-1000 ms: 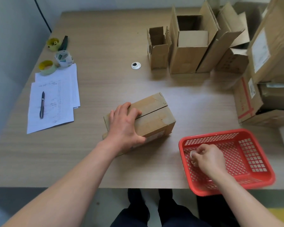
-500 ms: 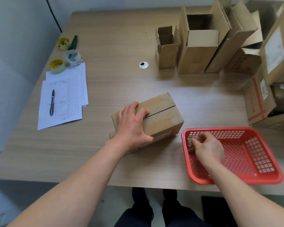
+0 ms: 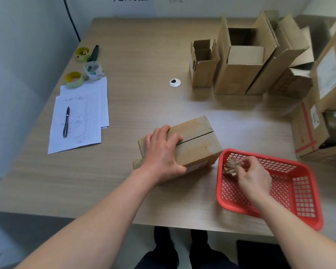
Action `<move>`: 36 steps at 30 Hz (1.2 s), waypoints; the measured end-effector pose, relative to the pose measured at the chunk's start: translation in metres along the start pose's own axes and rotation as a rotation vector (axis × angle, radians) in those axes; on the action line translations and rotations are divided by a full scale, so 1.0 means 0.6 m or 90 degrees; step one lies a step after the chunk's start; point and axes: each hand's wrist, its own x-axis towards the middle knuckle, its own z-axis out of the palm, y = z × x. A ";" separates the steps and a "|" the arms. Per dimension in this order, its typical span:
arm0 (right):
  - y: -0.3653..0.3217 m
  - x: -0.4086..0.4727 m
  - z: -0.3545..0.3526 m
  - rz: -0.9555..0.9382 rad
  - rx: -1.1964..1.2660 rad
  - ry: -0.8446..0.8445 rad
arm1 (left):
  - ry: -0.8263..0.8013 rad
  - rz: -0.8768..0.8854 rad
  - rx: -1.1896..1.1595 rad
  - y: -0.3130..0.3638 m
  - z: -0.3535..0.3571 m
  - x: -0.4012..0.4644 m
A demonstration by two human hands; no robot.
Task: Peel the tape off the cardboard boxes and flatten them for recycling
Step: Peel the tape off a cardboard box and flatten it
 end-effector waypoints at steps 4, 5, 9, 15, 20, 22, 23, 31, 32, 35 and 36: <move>0.001 0.008 -0.005 0.090 0.118 0.039 | -0.005 0.002 0.001 0.000 -0.001 -0.001; -0.001 0.010 -0.006 0.131 0.149 0.045 | -0.005 0.002 0.002 0.000 -0.002 -0.001; -0.010 0.006 -0.020 0.167 0.103 0.036 | -0.010 0.001 0.005 0.001 -0.005 -0.002; -0.100 -0.021 -0.066 -0.162 0.095 0.126 | -0.057 0.013 0.033 -0.008 -0.021 -0.002; -0.212 -0.022 -0.062 -0.213 0.260 -0.069 | -0.030 -0.109 0.030 -0.037 -0.060 -0.024; -0.232 -0.028 -0.054 -0.218 0.261 -0.088 | 0.028 -0.213 -0.008 -0.058 -0.072 -0.043; -0.239 -0.032 -0.052 -0.222 0.268 -0.090 | 0.050 -0.262 -0.034 -0.068 -0.075 -0.052; -0.281 -0.033 -0.033 -0.153 0.414 -0.163 | 0.186 -0.462 -0.420 -0.111 -0.077 -0.089; -0.287 -0.031 -0.036 -0.117 0.486 -0.189 | 0.214 -0.466 -0.463 -0.111 -0.085 -0.088; -0.303 -0.030 -0.048 -0.016 0.671 -0.300 | 0.242 -0.466 -0.543 -0.113 -0.110 -0.082; -0.304 -0.030 -0.051 -0.022 0.681 -0.340 | 0.220 -0.472 -0.556 -0.118 -0.112 -0.080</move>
